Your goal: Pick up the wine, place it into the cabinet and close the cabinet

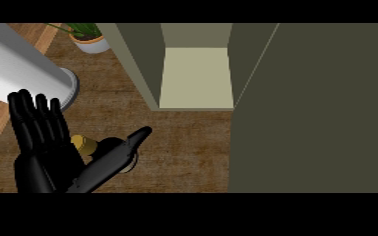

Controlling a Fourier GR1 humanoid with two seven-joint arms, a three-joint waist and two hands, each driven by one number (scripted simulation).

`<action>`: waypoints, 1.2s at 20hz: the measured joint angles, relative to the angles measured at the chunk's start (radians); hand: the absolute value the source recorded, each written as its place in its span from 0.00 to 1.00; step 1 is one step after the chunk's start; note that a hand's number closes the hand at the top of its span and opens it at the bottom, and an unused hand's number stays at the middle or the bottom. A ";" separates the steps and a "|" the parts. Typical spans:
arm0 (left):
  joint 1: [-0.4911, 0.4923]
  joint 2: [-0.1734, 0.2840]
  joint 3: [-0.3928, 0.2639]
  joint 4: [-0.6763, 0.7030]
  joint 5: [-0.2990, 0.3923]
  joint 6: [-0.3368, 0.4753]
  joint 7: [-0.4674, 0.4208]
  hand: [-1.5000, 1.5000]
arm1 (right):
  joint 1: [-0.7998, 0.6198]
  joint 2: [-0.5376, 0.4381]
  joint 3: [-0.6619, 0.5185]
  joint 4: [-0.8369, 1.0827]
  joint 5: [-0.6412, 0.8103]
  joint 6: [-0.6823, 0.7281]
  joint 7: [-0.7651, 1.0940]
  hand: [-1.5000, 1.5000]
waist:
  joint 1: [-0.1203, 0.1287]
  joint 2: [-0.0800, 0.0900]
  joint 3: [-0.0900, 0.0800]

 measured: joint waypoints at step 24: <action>0.379 0.013 0.150 0.110 0.507 -0.164 -0.542 0.00 | 0.016 0.042 0.022 -0.033 0.037 0.006 0.028 0.00 | 0.003 0.000 -0.001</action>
